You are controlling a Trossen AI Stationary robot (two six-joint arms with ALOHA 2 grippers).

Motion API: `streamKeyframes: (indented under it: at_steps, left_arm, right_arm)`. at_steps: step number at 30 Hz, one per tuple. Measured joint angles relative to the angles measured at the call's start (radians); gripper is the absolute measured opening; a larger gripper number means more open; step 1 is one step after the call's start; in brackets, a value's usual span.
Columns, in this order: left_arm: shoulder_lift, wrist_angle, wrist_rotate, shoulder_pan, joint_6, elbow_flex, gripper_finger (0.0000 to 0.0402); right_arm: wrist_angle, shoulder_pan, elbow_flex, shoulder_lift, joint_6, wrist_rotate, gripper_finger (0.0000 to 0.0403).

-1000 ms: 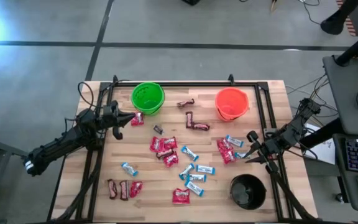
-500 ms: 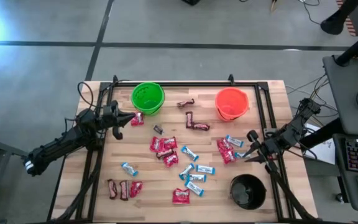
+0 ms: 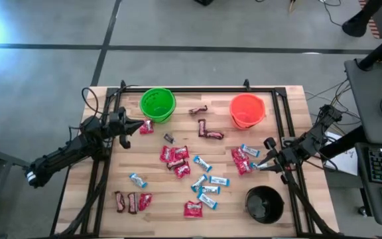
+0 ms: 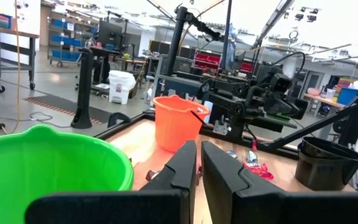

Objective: Sort candy
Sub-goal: Put the white candy into the green bucket

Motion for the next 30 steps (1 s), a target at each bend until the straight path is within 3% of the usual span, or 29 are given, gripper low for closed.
streamKeyframes:
  at_steps: [4, 9, 14, 20, 24, 30]
  left_arm:
    - [0.0, 0.002, -0.002, 0.0, -0.027, 0.0, 0.0008]
    - [0.0, 0.004, -0.111, 0.0, -0.247, 0.0, 0.0008]
    - [0.0, 0.004, -0.234, 0.0, -0.208, 0.0, 0.0008]
    - [0.0, 0.004, -0.235, 0.0, -0.317, 0.0, 0.0008]
    - [0.0, 0.002, -0.235, 0.0, -0.296, 0.0, 0.0008]
    - [0.0, 0.001, -0.235, 0.0, -0.255, 0.0, 0.0008]
  right_arm:
    - [0.001, 0.0, 0.0, 0.0, 0.006, 0.0, 0.0079]
    - [0.026, 0.0, 0.0, 0.0, 0.09, 0.0, 0.0079]
    - [0.03, 0.0, 0.0, 0.0, 0.093, 0.0, 0.0079]
    - [0.031, 0.0, 0.0, 0.0, 0.125, 0.0, 0.0079]
    - [0.031, 0.0, 0.0, 0.0, 0.18, 0.003, 0.0079]
    - [0.033, -0.002, 0.0, 0.0, 0.16, 0.132, 0.0079]
